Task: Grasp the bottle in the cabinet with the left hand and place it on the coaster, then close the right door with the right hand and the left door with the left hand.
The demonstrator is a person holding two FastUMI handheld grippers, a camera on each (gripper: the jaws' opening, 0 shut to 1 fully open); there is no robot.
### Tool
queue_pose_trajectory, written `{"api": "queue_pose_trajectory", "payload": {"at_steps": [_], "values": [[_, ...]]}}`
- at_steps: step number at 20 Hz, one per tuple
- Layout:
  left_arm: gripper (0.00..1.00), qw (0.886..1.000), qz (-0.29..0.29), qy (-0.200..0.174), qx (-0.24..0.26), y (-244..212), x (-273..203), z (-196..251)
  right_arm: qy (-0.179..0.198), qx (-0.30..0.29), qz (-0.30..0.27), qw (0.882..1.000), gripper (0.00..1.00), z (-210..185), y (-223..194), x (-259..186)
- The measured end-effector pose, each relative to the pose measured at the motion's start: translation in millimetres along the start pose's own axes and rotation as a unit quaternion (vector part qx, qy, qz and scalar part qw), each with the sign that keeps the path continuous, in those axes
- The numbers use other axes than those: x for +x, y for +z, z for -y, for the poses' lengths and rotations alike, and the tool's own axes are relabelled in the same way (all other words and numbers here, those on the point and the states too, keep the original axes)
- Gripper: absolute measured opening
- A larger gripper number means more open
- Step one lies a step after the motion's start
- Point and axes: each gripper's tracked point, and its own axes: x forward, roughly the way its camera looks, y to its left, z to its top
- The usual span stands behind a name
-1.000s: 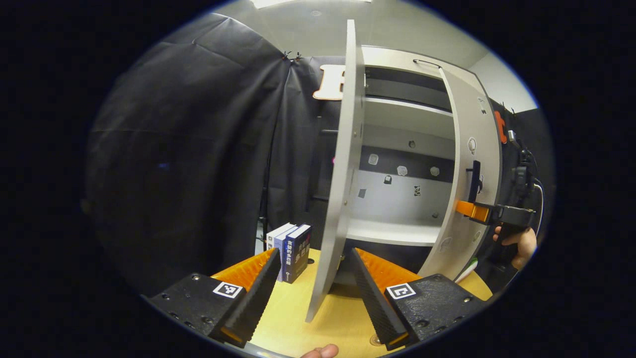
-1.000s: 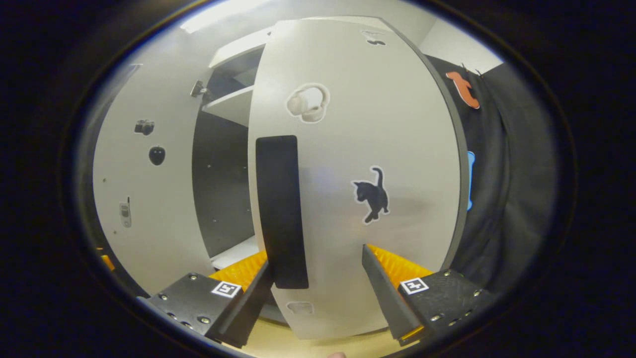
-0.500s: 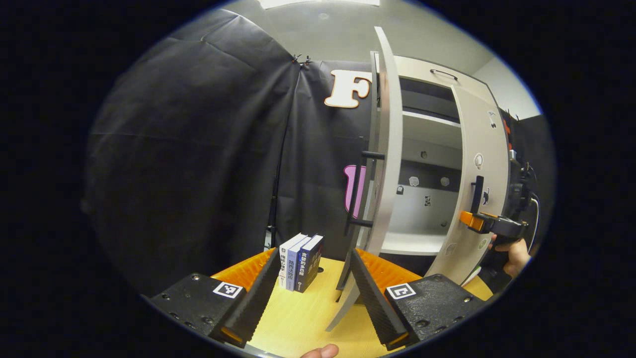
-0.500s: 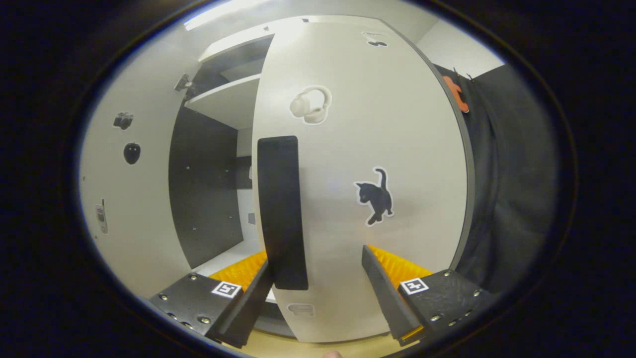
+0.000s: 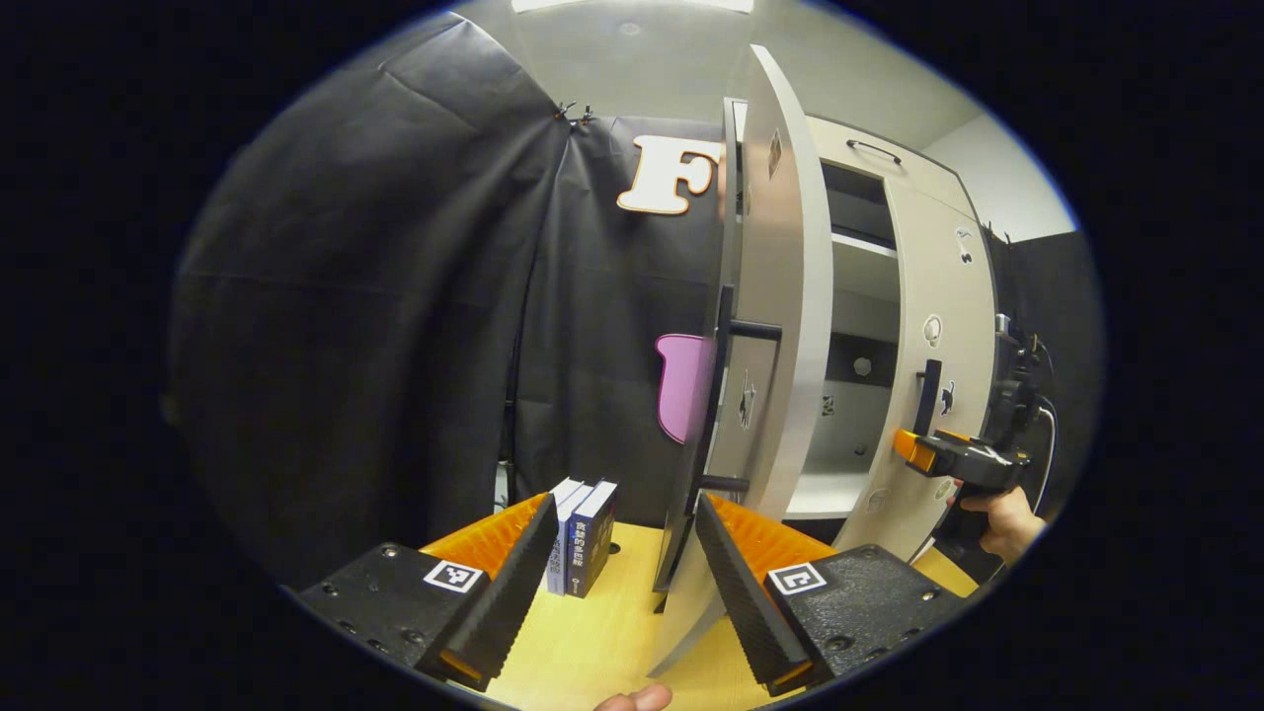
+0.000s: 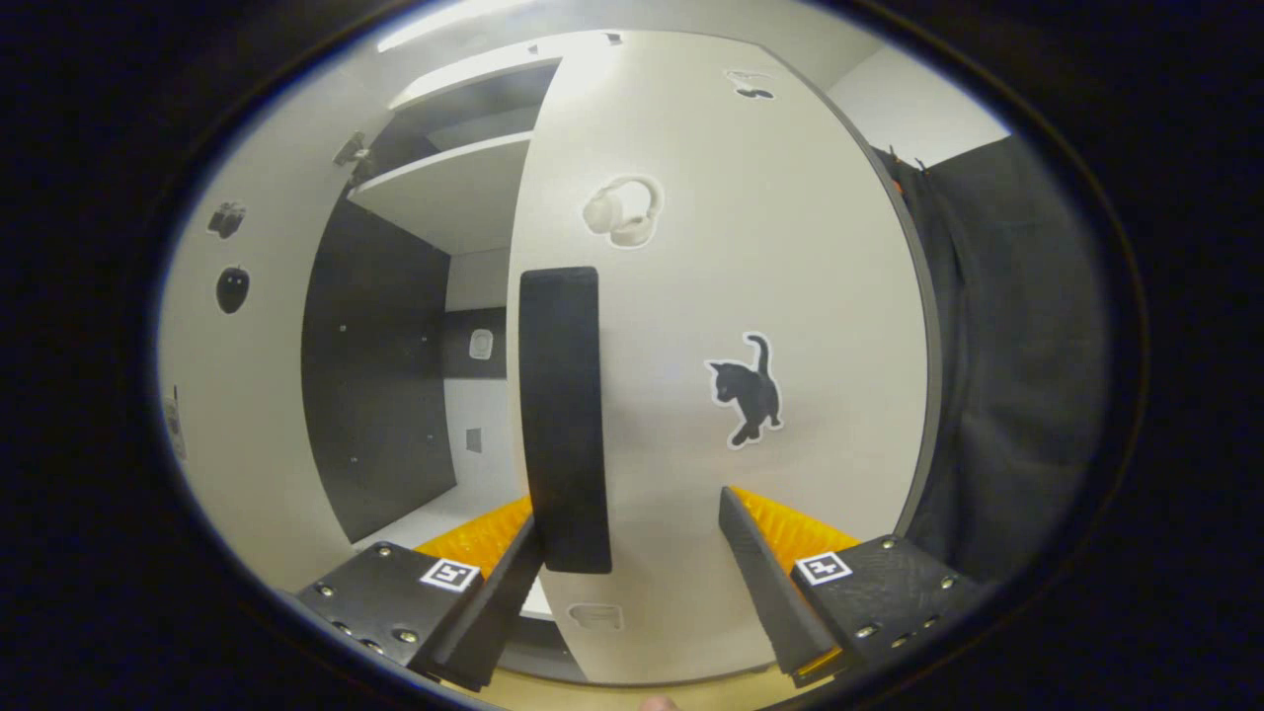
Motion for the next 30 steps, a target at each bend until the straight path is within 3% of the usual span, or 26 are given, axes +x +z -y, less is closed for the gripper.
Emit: {"api": "queue_pose_trajectory", "payload": {"at_steps": [9, 13, 22, 30], "values": [[0.90, 0.999, -0.001, -0.035, 0.011, 3.5, 12.8, 6.3, -0.004, 0.000, 0.002, 1.000, 1.00, 0.0, -0.4, -1.0], [0.90, 0.999, 0.006, -0.032, 0.044, 5.1, 15.9, 7.4, 0.021, 0.011, -0.028, 0.999, 1.00, -1.3, -10.1, -5.0], [0.90, 0.998, -0.002, -0.057, 0.022, 2.3, 19.7, 12.1, 0.045, 0.029, -0.033, 0.998, 1.00, 6.0, -11.9, -39.5], [0.90, 0.994, -0.002, -0.106, 0.028, -2.1, 15.9, 64.6, 0.041, 0.047, -0.046, 0.997, 1.00, 37.2, -20.3, -69.9]]}}
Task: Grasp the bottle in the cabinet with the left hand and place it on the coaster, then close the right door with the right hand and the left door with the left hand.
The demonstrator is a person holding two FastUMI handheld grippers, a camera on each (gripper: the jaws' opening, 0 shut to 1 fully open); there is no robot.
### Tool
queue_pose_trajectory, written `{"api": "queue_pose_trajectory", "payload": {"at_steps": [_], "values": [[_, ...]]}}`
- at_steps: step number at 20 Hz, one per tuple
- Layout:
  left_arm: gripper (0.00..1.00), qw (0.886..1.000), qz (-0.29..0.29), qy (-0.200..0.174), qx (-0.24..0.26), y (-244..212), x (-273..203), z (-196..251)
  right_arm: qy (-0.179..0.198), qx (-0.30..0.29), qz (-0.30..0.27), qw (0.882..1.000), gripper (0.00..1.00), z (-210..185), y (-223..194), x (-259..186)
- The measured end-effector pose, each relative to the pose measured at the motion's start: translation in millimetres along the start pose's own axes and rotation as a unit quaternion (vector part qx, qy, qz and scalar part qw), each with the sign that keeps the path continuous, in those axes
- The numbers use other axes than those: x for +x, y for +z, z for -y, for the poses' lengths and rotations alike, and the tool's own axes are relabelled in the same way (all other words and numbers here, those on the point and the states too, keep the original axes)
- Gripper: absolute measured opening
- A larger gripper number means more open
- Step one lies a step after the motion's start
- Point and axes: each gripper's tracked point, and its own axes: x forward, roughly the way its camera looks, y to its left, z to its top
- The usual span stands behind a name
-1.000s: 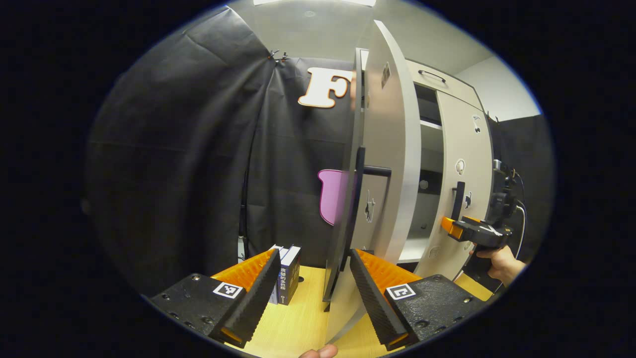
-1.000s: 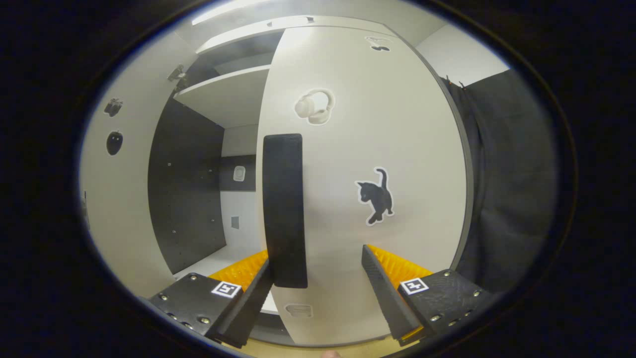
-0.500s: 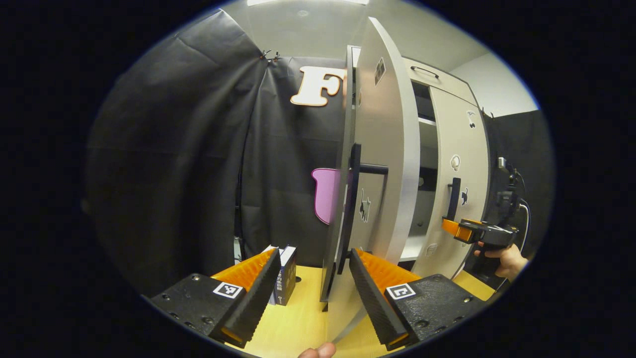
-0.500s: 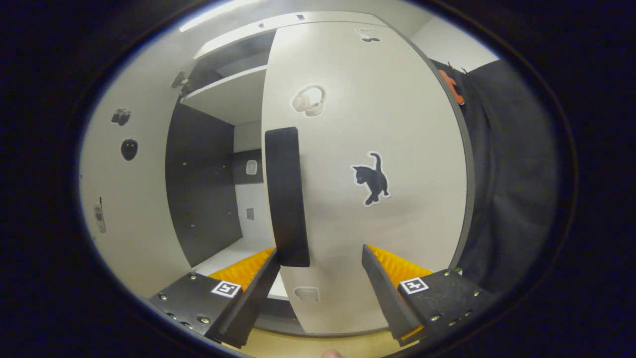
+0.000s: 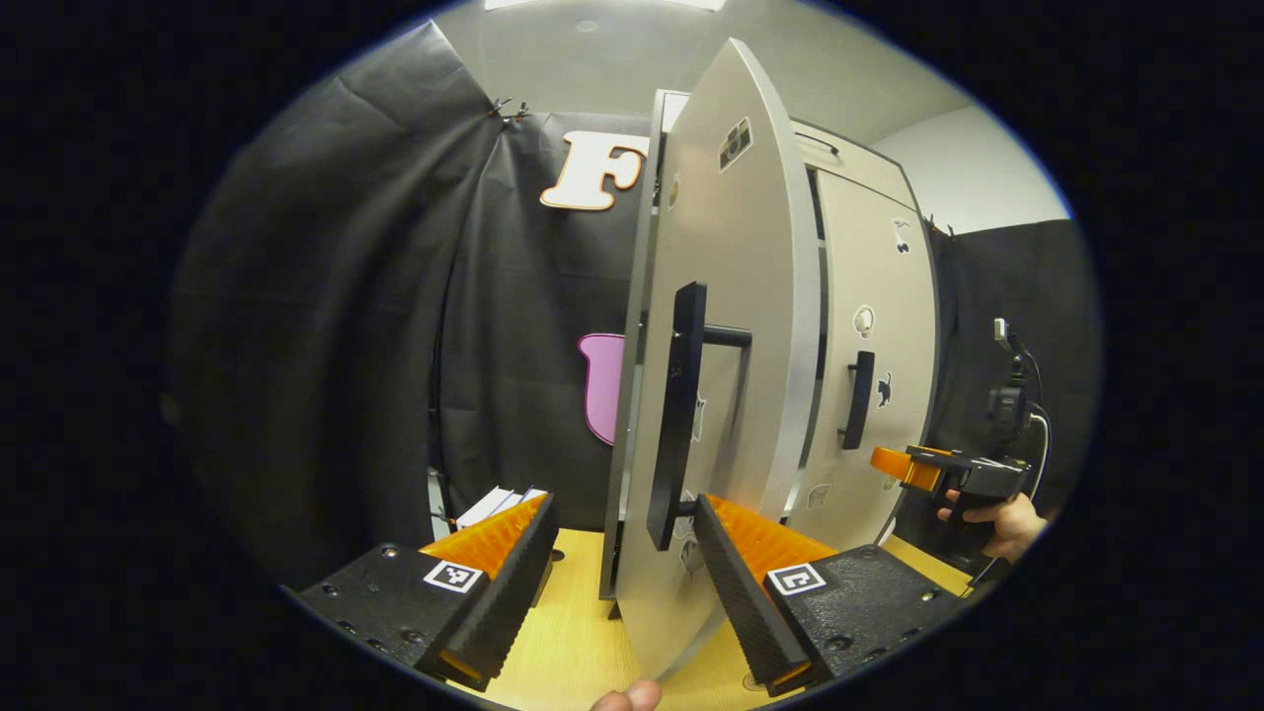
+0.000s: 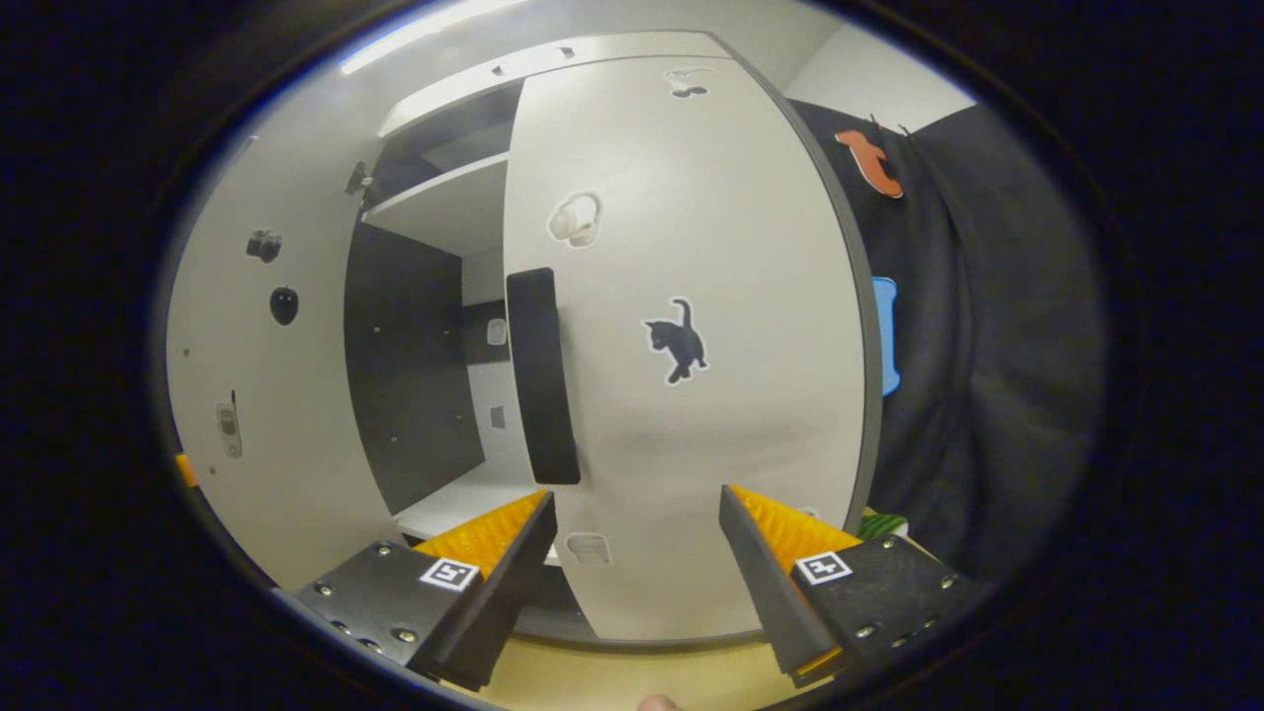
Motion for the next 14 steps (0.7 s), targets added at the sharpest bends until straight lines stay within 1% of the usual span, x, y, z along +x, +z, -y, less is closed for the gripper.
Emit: {"api": "queue_pose_trajectory", "payload": {"at_steps": [4, 10, 13, 14], "values": [[0.90, 1.000, -0.001, -0.021, 0.012, -2.0, 4.5, 16.5, -0.005, 0.005, -0.014, 1.000, 1.00, 15.1, -8.4, -10.5], [0.89, 0.998, 0.001, -0.057, -0.007, -7.1, 15.6, 49.5, -0.010, 0.016, -0.025, 1.000, 1.00, 34.4, -15.2, -26.1], [0.91, 0.998, 0.006, -0.060, -0.001, -8.3, 23.6, 59.4, -0.016, 0.025, -0.031, 0.999, 1.00, 46.0, -18.5, -31.9], [0.93, 0.998, 0.006, -0.063, 0.003, -8.7, 26.1, 65.0, -0.017, 0.028, -0.033, 0.999, 1.00, 49.0, -19.7, -34.0]]}}
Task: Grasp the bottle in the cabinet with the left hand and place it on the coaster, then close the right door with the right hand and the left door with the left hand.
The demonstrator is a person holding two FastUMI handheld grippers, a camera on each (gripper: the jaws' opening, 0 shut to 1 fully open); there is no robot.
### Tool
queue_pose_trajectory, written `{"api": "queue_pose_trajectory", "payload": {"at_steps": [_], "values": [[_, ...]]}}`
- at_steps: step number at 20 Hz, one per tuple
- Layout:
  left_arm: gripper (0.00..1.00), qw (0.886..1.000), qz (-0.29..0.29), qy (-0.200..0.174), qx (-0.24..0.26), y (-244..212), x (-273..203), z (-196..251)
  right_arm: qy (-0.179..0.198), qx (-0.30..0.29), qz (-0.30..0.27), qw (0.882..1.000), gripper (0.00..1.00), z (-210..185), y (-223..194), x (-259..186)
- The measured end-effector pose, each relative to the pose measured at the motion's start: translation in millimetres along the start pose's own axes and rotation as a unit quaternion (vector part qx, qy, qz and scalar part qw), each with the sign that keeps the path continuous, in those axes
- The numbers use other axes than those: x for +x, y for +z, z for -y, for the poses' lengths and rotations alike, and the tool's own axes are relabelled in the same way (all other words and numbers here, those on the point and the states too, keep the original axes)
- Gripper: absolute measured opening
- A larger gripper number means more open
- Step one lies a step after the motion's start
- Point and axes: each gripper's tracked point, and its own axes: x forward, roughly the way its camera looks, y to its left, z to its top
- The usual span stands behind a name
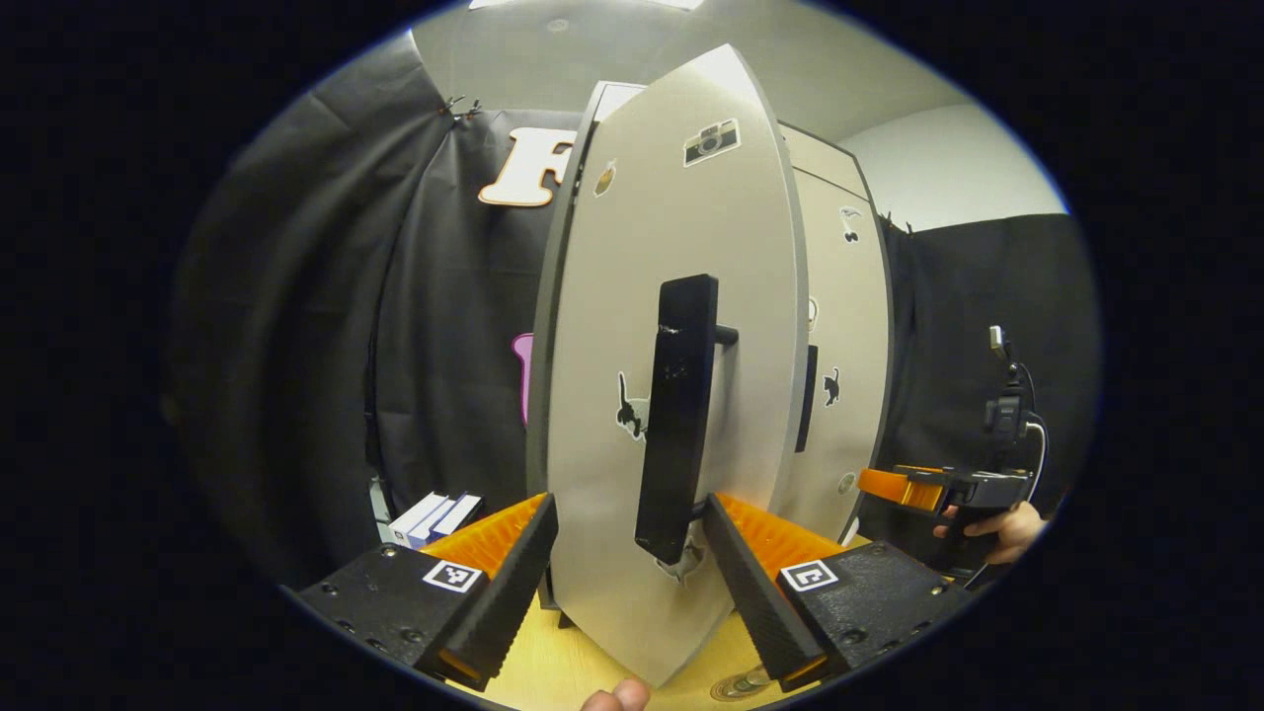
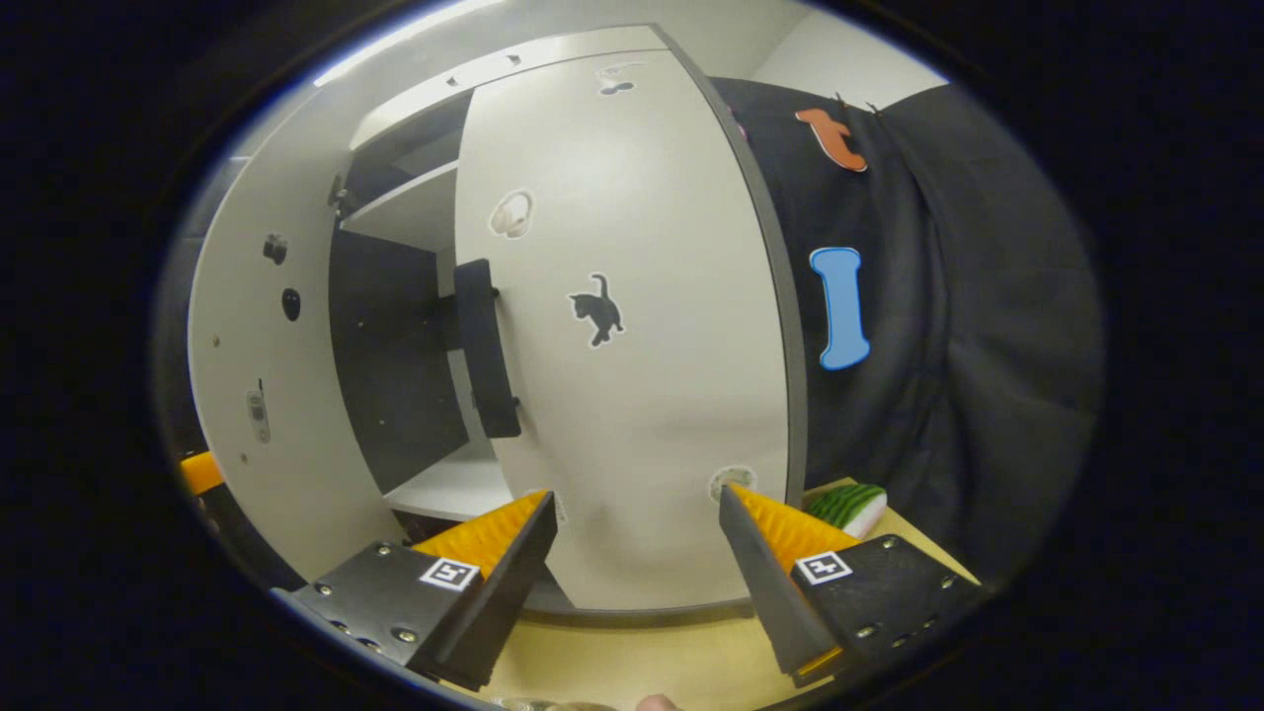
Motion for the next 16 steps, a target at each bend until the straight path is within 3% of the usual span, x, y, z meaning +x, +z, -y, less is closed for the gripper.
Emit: {"api": "queue_pose_trajectory", "payload": {"at_steps": [10, 16], "values": [[0.97, 0.999, 0.002, -0.007, 0.041, -9.1, 76.4, 59.6, -0.012, 0.020, -0.009, 1.000, 1.00, 36.3, -2.5, -16.4], [0.98, 1.000, -0.001, -0.014, 0.008, -15.7, 120.1, 76.2, -0.035, 0.029, -0.018, 0.999, 1.00, 68.2, -18.4, -18.3]]}}
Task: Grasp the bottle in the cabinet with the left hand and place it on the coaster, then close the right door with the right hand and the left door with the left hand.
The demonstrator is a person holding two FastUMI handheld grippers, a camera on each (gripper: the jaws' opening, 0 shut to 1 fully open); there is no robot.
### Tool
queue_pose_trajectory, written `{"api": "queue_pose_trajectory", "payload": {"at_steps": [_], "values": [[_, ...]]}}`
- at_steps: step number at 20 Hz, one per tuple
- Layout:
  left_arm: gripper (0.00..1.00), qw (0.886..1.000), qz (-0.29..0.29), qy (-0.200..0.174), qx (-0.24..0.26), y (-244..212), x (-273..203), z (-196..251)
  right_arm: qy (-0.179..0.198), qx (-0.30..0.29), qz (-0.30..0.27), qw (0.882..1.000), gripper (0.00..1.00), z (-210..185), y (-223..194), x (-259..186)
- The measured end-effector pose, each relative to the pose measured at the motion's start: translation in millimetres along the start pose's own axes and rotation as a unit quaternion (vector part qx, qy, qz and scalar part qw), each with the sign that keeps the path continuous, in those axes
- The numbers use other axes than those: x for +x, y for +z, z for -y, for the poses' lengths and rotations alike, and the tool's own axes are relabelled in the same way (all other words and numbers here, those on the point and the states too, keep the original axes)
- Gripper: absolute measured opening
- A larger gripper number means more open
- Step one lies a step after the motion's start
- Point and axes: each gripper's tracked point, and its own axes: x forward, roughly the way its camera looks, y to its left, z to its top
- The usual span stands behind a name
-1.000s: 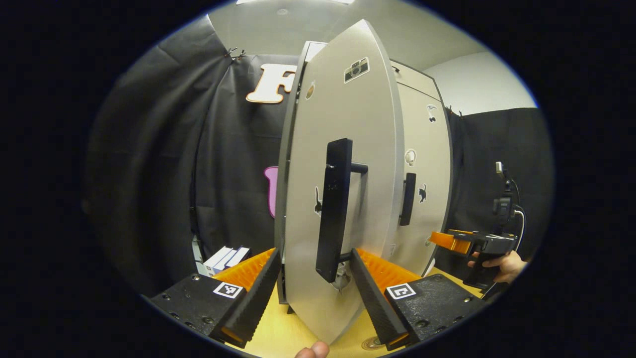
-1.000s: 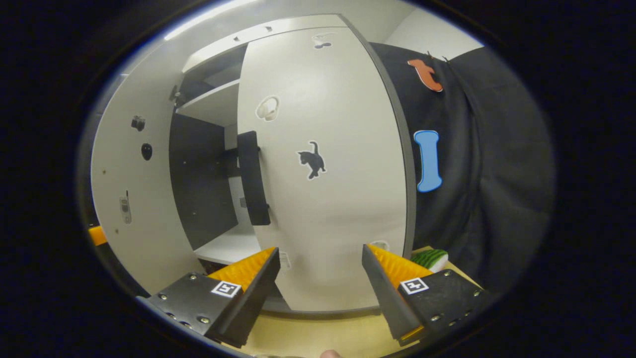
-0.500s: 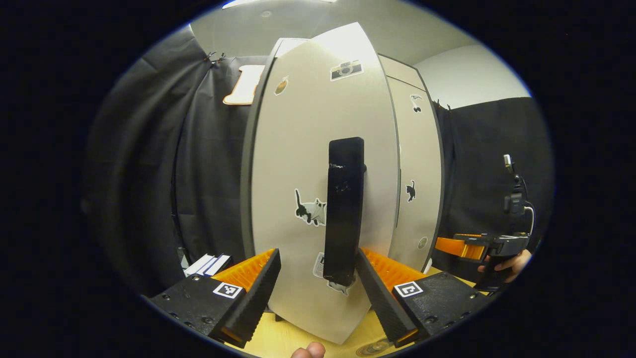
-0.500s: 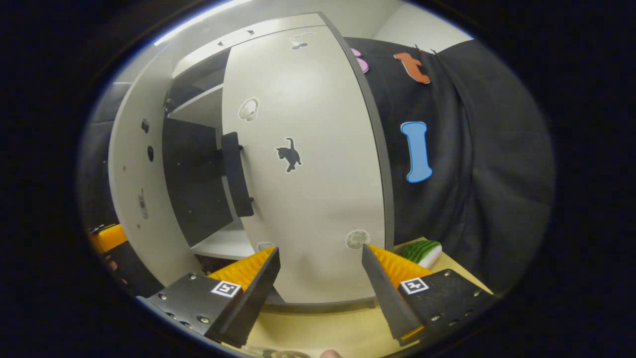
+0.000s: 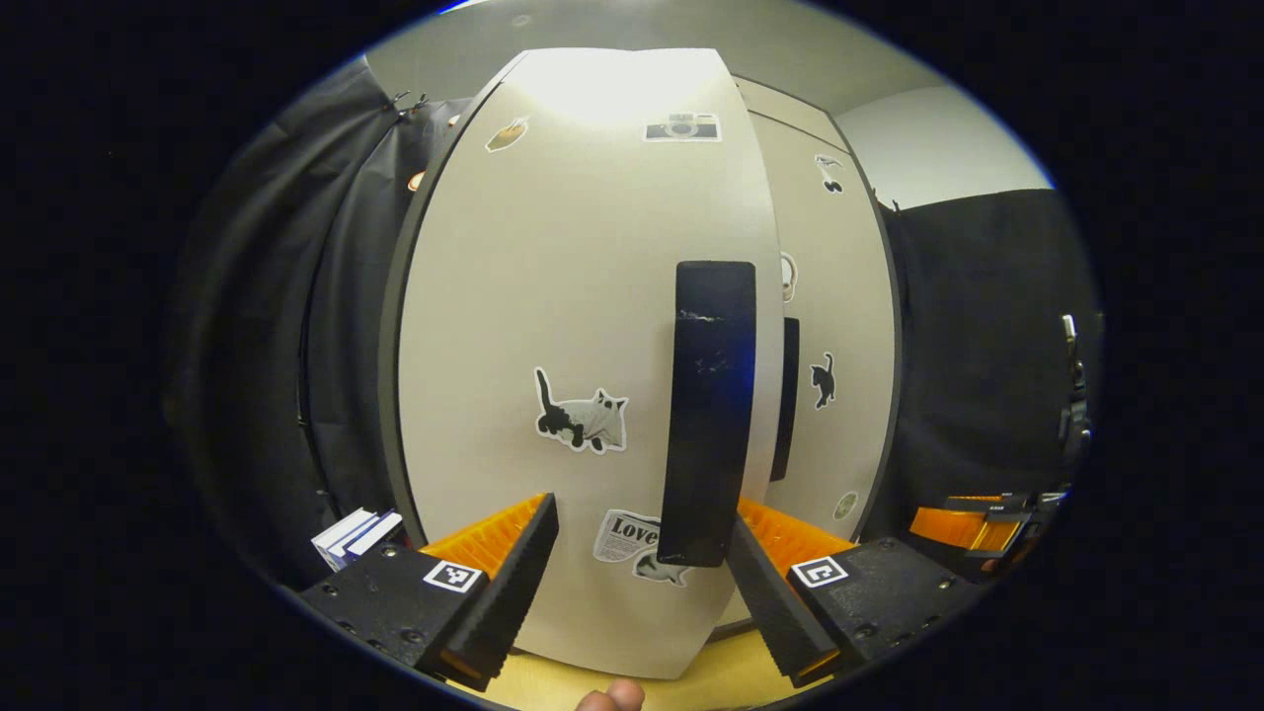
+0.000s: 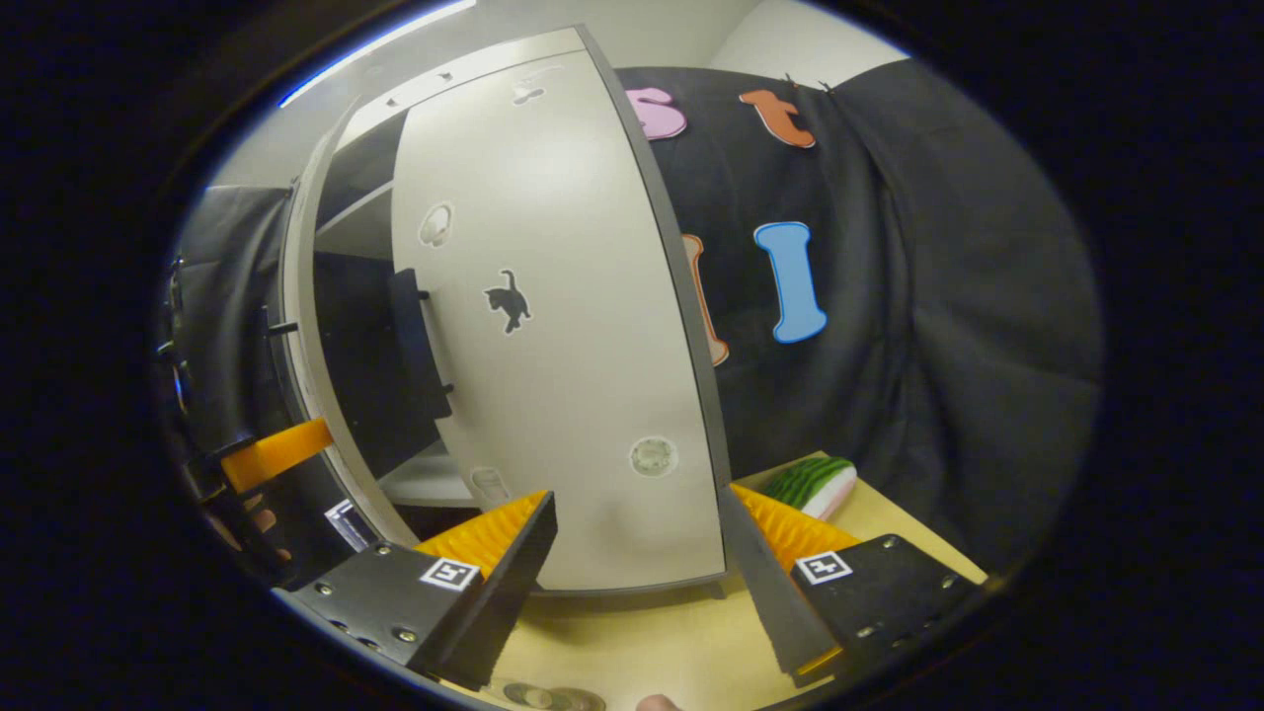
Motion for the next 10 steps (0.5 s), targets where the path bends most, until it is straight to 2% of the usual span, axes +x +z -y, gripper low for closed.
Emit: {"api": "queue_pose_trajectory", "payload": {"at_steps": [1, 5, 10], "values": [[1.00, 1.000, -0.001, 0.001, -0.002, -0.5, 5.0, 0.8, -0.002, -0.002, -0.005, 1.000, 0.97, 2.4, -4.7, 0.6], [0.98, 1.000, 0.003, 0.008, -0.002, -1.2, 28.9, 7.0, -0.003, -0.001, -0.012, 1.000, 1.00, 7.7, -16.1, -1.7], [0.98, 0.999, 0.009, 0.037, 0.009, -2.9, 55.2, 7.5, 0.004, 0.004, -0.014, 1.000, 1.00, 7.0, -16.6, -6.9]]}}
